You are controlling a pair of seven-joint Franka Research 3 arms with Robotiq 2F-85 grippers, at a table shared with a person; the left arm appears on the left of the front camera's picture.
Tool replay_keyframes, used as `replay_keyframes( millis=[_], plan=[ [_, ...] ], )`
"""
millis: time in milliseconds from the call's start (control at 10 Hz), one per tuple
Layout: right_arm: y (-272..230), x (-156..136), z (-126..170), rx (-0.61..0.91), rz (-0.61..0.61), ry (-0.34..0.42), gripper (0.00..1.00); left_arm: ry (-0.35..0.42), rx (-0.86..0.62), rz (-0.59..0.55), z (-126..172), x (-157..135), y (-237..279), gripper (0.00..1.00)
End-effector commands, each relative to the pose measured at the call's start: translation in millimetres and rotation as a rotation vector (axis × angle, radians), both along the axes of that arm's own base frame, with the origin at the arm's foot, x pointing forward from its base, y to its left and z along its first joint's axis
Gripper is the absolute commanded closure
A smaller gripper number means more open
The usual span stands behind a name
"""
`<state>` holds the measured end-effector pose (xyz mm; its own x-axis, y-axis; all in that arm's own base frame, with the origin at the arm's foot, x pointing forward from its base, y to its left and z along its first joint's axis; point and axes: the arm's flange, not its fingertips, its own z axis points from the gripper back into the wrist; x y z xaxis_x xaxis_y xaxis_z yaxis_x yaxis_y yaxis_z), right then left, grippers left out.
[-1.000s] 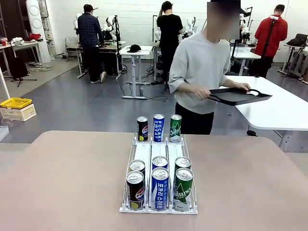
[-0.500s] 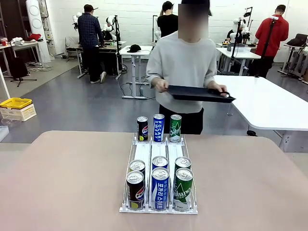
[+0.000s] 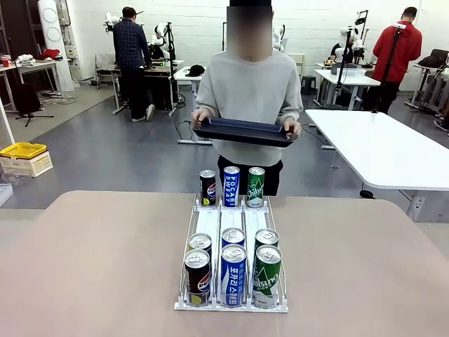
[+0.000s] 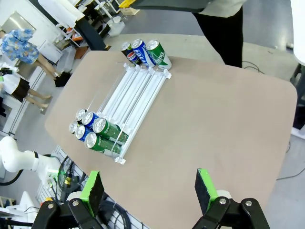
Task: Retrieve and hand over the desired beverage to the person.
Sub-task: Pick up a can of the same type that the person held from the Automatic Can Dispenser.
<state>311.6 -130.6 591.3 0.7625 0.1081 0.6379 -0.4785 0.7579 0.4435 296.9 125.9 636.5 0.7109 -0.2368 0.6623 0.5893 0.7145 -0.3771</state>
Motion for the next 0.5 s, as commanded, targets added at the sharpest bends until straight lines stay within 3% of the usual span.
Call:
replay_keyframes(
  millis=[0, 400],
  plan=[
    [-1.0, 2.9, 0.2, 0.023, 0.018, -0.011, 0.00, -0.019, -0.002, -0.018, 1.0, 0.5, 2.1, 0.00],
    [-1.0, 2.9, 0.2, 0.023, 0.018, -0.011, 0.00, -0.019, -0.002, -0.018, 1.0, 0.5, 2.1, 0.00]
  ],
)
